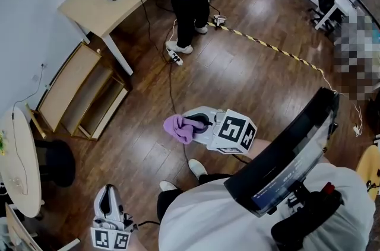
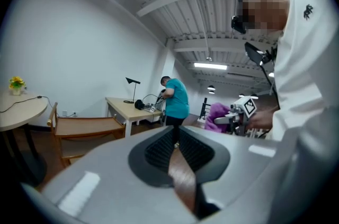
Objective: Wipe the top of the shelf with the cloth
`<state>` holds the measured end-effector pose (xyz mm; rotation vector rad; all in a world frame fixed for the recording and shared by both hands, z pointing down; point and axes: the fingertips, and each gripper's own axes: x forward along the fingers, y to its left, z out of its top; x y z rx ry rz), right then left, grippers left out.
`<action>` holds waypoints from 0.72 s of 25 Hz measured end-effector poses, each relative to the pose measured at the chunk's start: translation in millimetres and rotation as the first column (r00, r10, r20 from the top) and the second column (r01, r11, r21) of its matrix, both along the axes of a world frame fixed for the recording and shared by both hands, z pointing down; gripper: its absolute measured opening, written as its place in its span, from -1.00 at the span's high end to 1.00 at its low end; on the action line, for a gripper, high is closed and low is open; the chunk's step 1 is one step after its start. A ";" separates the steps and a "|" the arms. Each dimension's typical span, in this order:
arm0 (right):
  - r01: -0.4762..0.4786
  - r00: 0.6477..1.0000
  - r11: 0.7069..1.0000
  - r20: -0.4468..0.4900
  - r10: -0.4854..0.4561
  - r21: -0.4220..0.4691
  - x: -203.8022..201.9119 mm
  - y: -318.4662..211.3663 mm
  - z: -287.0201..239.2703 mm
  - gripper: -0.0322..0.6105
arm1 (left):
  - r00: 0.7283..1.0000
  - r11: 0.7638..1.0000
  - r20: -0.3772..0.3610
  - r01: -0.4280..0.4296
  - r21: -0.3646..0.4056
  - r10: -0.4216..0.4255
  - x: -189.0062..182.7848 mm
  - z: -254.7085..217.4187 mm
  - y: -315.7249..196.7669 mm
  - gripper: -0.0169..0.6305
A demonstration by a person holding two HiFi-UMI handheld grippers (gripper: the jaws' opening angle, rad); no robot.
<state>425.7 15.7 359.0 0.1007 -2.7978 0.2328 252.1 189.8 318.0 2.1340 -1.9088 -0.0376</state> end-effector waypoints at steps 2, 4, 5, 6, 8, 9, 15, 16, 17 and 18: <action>-0.013 1.000 1.000 0.004 0.013 0.007 8.3 -0.2 -5.2 0.65 | 1.000 1.000 0.000 -0.012 0.008 0.012 7.1 -3.9 -2.1 0.86; -0.029 1.000 1.000 0.009 0.029 0.010 14.4 2.8 -12.2 0.65 | 1.000 0.999 0.002 -0.029 0.014 0.029 12.9 -8.8 -1.8 0.86; -0.037 0.999 0.999 0.014 0.037 0.011 15.9 5.8 -15.6 0.65 | 0.999 0.999 0.004 -0.038 0.015 0.038 14.7 -11.2 -0.3 0.86; -0.045 0.999 0.999 0.019 0.044 0.011 16.4 9.8 -18.6 0.65 | 0.999 0.999 0.010 -0.047 0.016 0.046 15.9 -13.5 2.3 0.86; -0.051 0.998 0.999 0.029 0.050 0.013 14.2 18.2 -23.2 0.65 | 0.998 0.998 0.027 -0.055 0.019 0.055 16.0 -17.2 10.0 0.86; -0.050 0.998 0.999 0.033 0.049 0.015 11.8 21.3 -25.0 0.65 | 0.998 0.998 0.034 -0.053 0.022 0.052 14.6 -18.3 14.1 0.86; -0.035 0.999 0.999 0.033 0.035 0.021 0.0 38.4 -30.2 0.65 | 0.999 0.999 0.027 -0.035 0.027 0.034 7.4 -22.1 34.8 0.86; -0.034 0.999 0.999 0.033 0.033 0.020 -1.8 42.0 -29.9 0.65 | 0.999 0.999 0.026 -0.034 0.026 0.033 6.4 -22.1 38.3 0.86; -0.031 0.999 0.999 0.032 0.030 0.022 -3.7 45.6 -29.8 0.65 | 0.999 0.999 0.026 -0.033 0.027 0.032 5.6 -22.2 41.7 0.86; -0.028 0.999 0.999 0.030 0.027 0.026 -5.5 49.0 -29.8 0.65 | 0.999 0.999 0.026 -0.032 0.028 0.031 5.1 -22.4 44.7 0.86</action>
